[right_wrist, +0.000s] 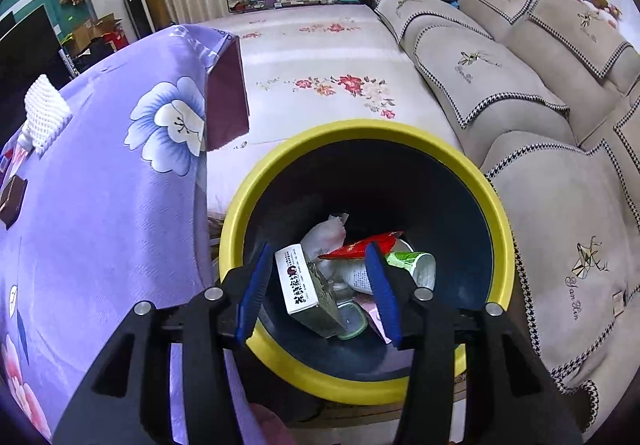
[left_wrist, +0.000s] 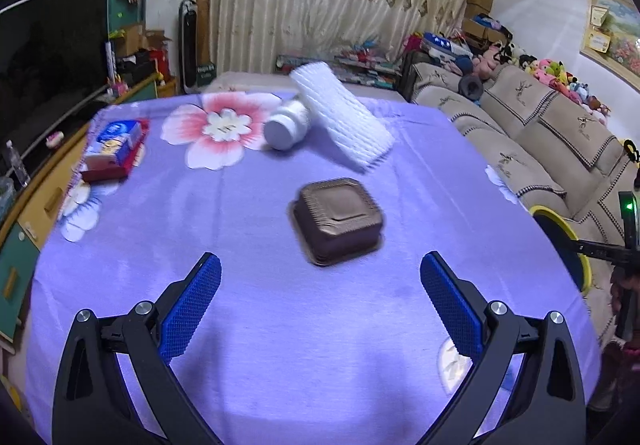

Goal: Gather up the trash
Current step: 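Grasp the brown square tray with the left gripper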

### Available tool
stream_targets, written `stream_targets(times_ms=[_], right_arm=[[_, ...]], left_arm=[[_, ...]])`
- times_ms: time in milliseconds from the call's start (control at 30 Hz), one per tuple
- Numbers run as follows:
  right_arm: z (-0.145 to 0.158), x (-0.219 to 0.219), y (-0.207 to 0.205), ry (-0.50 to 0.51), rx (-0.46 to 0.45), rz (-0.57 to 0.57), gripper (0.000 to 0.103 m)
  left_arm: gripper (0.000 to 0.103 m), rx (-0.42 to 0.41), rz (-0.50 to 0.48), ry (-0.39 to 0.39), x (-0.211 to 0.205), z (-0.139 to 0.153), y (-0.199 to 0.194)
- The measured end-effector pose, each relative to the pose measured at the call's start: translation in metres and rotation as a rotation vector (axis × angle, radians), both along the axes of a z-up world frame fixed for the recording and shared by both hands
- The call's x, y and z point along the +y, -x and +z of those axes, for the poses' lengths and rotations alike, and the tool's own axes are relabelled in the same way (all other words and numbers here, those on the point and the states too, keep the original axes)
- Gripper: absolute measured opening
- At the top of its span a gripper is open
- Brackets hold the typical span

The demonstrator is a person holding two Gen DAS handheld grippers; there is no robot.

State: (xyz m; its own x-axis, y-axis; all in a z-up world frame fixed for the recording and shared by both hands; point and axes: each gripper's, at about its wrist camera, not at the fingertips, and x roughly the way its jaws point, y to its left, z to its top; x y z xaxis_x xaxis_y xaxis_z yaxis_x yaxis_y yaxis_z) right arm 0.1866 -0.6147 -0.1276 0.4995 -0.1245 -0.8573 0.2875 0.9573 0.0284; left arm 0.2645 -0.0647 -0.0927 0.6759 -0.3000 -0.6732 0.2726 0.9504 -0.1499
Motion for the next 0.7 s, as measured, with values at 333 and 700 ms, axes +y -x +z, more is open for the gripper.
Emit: stream_targets(times_ms=[333, 700], right_arm=[[0.000, -0.006, 0.022, -0.027, -0.037, 0.014, 0.049], [0.004, -0.002, 0.040, -0.070, -0.086, 0.052, 0.053]], left_arm=[[0.098, 0.061, 0.049, -0.072, -0.050, 0.002, -0.024], [0.098, 0.159, 0.181, -0.091, -0.061, -0.023, -0.076]])
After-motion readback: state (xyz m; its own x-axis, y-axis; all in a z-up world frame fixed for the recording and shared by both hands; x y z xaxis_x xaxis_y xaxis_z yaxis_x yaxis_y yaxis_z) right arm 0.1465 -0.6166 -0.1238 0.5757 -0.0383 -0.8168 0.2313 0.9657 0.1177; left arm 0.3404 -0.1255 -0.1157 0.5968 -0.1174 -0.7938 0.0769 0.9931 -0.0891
